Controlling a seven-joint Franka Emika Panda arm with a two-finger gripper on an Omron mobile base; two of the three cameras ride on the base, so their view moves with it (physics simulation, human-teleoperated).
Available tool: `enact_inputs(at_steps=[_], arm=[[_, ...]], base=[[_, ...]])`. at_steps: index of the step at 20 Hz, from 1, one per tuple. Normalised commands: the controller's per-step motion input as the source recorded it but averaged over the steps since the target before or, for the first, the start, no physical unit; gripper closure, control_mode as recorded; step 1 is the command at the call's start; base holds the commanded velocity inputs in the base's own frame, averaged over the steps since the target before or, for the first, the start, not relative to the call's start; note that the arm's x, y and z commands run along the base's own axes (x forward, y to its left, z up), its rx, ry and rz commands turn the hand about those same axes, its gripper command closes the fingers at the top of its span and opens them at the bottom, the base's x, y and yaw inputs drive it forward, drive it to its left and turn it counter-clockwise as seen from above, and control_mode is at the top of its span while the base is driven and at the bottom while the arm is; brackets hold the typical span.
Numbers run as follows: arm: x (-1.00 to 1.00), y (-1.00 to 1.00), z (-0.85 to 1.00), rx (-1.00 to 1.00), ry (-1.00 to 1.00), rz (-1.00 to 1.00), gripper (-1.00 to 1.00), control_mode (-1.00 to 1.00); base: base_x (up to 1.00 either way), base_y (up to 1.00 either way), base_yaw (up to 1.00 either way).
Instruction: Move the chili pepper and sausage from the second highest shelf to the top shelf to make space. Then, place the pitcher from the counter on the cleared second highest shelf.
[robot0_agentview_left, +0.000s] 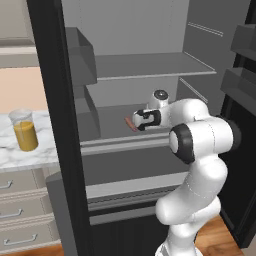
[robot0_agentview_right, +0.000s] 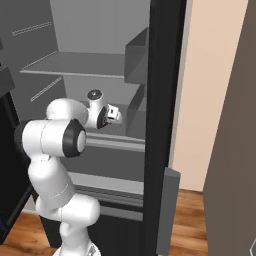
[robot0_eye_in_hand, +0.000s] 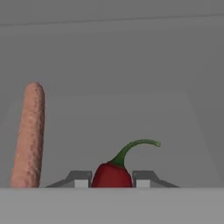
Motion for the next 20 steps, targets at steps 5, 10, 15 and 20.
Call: enact_inputs(at_steps=[5, 10, 15, 20], arm=[[-0.79, 0.1, 0.61, -0.03, -0.05, 0.04, 1.0, -1.0], [-0.76, 0.04, 0.64, -0.02, -0.07, 0.01, 1.0, -1.0], [-0.63, 0.03, 0.74, -0.02, -0.12, 0.01, 1.0, -1.0], [-0.43, 0.01, 0.93, 0.0, -0.16, 0.0, 1.0, -1.0]], base=[[0.0, 0.0, 0.0], [0.0, 0.0, 0.0], [0.0, 0.0, 0.0], [0.0, 0.0, 0.0]])
